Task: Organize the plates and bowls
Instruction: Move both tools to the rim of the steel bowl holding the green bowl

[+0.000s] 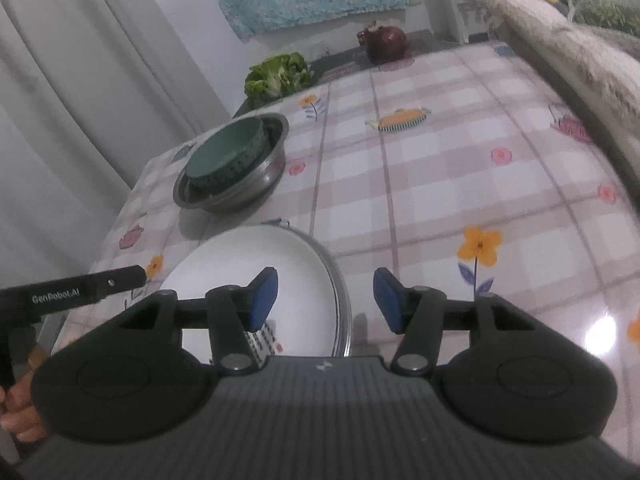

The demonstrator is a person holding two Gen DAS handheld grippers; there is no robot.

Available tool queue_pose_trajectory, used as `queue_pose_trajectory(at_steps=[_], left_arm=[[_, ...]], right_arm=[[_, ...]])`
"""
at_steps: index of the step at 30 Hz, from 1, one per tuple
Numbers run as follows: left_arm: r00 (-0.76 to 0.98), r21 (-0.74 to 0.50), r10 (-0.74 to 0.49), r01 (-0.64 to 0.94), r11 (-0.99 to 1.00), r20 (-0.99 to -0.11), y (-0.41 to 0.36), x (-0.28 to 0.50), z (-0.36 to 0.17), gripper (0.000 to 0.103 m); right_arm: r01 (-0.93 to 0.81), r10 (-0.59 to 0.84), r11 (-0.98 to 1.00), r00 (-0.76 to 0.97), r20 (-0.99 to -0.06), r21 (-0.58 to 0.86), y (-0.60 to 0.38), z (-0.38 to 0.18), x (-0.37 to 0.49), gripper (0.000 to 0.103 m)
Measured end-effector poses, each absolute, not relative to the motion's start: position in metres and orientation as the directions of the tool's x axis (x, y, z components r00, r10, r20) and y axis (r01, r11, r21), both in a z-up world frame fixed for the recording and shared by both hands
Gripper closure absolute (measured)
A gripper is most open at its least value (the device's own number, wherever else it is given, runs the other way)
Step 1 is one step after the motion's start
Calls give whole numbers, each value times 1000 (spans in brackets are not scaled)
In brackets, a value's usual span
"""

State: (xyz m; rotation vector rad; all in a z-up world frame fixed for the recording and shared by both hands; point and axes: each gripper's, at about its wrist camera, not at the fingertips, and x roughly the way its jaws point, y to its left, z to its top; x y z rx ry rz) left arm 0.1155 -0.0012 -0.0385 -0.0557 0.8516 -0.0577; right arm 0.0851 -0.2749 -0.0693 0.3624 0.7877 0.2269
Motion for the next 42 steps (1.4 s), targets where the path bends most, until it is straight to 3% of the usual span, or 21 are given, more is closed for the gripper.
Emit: queue_pose_trajectory(at_steps=[14,18,22,30,34,42], left_arm=[[664,-63,-40,-11,998,-747,12,148,-26,44],[663,-63,-40,-11,998,-748,15,161,-28,38],[674,-106,-81,4,994,-734,21,175,-31,30],[694,-206,-155,10,979,-703,38,216,-42,28],[695,-172,-134,15,985,-706,39,232,-52,33],[666,-166,-134,15,986,-734,43,254,-72,53]], right_arm=[[-159,360,924,673,-646,349,-256,-41,130,48],[-178,377,918,664,-646,353,-253,-37,148,47],[-182,395,911,647,-652,371,-252,-36,170,47],[-176,393,913,621,-678,369,-244,-38,226,47],[-182,408,906,612,-677,381,-237,-43,252,47],[-181,443,889,579,-685,422,-230,-61,294,51]])
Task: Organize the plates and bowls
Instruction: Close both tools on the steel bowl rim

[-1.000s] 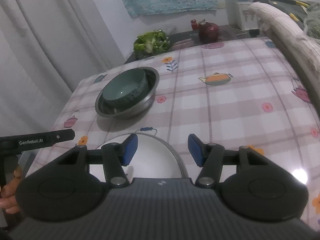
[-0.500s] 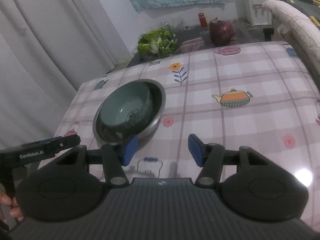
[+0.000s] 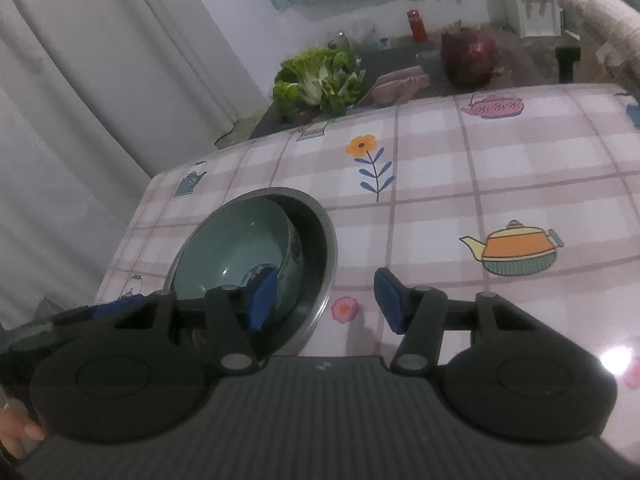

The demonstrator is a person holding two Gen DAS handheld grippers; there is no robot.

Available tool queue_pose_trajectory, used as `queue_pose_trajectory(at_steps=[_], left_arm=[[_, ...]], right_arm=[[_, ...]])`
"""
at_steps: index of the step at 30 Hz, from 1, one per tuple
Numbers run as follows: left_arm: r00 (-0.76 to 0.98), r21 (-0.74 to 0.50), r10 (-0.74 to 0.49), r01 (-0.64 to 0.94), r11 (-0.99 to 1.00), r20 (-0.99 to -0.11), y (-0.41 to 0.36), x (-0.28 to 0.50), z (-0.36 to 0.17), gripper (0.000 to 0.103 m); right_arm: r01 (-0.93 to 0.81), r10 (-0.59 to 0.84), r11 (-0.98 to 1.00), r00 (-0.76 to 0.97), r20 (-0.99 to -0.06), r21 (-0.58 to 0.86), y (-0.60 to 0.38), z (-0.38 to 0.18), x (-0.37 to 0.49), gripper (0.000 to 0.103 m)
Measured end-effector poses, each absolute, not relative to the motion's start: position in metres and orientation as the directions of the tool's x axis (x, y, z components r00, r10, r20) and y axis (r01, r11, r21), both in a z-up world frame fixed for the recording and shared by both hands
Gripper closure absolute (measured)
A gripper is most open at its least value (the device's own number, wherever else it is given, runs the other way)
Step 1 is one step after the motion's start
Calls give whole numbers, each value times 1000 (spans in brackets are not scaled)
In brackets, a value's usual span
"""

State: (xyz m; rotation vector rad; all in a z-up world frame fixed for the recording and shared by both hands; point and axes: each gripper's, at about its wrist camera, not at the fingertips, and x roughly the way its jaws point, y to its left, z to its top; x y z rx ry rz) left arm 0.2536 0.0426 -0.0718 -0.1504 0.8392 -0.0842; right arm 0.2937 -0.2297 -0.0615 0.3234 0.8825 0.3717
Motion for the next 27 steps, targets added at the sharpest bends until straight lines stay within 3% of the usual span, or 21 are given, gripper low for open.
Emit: queue_pose_trajectory(at_steps=[2,10,20,24,27], left_arm=[[657,-173,-140,15,985,-741,44,257,-77,60],[632,-215,-181,22,976,-753,44,276,-91,70],[632,-219,-178,13,976,-755,43,284,-97,74],[635,-211,-180,28,977,-751,39,284,-97,85],[637,-187,-159,24,982,-755,33,284,-96,86]], right_arm=[[-175,447,886,570,-689,430,-229,-67,303,55],[-153,461,878,530,-712,454,-224,-90,326,78],[-166,490,864,501,-713,476,-212,-103,335,86],[-169,500,857,504,-704,488,-212,-104,334,90],[-180,506,854,508,-697,489,-211,-102,333,93]])
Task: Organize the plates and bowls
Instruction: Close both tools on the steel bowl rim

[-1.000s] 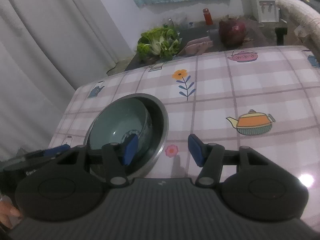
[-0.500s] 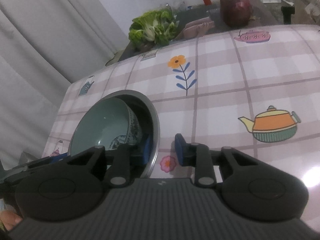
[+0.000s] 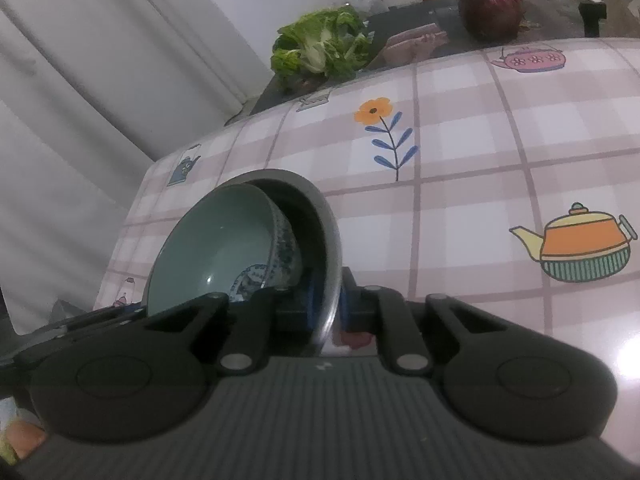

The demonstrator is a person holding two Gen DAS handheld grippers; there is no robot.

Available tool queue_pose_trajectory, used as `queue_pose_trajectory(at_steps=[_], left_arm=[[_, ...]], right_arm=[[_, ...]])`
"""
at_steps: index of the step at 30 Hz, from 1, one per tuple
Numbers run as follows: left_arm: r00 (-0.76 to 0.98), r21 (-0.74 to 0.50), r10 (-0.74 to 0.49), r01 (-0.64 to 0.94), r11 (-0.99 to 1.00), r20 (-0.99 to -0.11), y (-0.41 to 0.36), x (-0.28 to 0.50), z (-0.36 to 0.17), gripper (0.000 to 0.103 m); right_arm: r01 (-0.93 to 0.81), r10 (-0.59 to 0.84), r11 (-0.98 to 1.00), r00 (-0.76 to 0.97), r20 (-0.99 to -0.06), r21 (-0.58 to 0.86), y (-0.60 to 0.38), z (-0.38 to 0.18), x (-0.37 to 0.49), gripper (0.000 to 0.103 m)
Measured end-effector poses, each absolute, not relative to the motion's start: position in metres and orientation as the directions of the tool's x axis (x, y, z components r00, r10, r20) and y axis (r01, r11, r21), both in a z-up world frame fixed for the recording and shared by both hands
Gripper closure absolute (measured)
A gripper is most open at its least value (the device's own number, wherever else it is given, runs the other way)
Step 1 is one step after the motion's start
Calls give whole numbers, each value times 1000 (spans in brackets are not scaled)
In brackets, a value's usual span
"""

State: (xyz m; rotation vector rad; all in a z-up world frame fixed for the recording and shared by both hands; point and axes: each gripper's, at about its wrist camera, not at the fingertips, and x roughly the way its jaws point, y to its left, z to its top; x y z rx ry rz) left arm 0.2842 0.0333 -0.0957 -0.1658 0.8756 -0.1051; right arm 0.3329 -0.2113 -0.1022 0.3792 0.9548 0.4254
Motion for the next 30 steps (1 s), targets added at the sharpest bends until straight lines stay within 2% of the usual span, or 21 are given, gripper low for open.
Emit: queue_pose_trajectory(at_steps=[30], left_arm=[[662,-170,-152,37,985,-734,19,264,-81,86]], right_arm=[[-191,490,864,530,-692,466,-223,-92,313,92]])
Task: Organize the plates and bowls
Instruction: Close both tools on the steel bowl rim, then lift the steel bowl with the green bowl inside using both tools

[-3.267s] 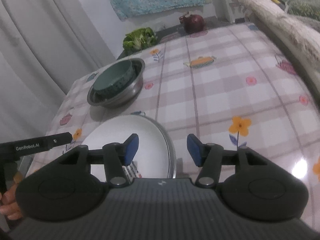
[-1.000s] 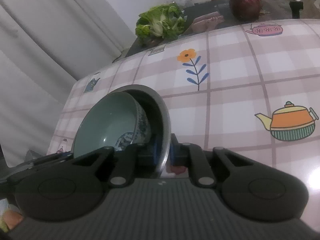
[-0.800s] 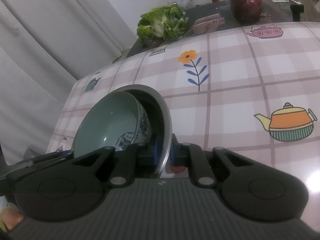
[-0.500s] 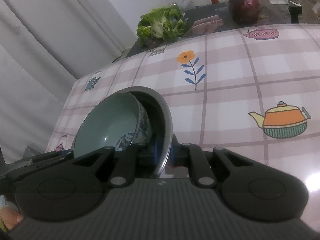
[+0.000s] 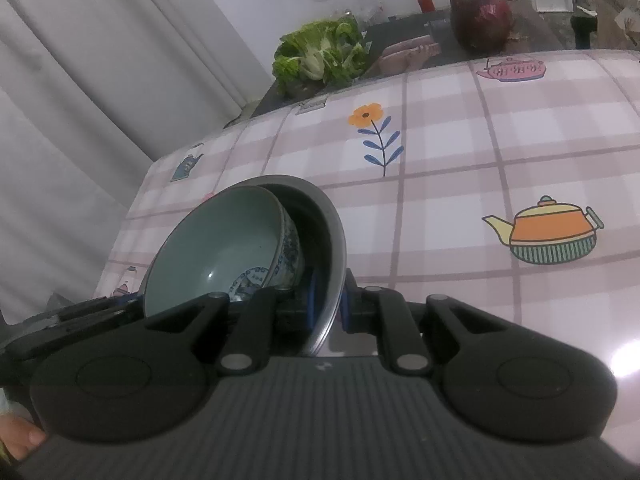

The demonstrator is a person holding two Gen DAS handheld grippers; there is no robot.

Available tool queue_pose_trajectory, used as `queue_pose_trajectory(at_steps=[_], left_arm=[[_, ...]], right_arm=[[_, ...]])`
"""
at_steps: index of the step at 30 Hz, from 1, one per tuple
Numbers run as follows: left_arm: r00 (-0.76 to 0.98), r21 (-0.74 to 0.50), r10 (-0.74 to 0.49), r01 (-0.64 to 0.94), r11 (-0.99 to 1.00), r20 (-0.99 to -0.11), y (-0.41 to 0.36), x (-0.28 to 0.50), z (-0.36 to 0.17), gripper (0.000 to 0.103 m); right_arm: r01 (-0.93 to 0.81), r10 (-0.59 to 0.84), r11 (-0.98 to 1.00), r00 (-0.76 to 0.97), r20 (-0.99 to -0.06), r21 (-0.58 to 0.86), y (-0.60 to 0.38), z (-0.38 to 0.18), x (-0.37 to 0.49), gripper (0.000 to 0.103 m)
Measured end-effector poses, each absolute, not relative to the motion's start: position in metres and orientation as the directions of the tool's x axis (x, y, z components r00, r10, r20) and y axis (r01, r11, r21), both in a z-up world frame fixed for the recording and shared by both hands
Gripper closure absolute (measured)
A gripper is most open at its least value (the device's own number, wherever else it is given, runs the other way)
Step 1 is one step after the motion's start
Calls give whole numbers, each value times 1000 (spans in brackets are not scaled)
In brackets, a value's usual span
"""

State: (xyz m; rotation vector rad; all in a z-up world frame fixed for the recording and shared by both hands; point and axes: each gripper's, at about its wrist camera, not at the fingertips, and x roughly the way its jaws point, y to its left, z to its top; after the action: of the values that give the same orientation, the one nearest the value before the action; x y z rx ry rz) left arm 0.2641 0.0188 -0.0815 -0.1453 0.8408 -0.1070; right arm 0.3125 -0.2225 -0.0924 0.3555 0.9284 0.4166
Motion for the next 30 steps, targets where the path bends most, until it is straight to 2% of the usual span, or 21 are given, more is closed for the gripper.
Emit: queue_pose_trajectory(at_steps=[30], left_arm=[[726,-168,-160,62,984,-669,17,234,-42,86]], right_arm=[[-220,489,864,589,-644,454,-228,-54,282,91]])
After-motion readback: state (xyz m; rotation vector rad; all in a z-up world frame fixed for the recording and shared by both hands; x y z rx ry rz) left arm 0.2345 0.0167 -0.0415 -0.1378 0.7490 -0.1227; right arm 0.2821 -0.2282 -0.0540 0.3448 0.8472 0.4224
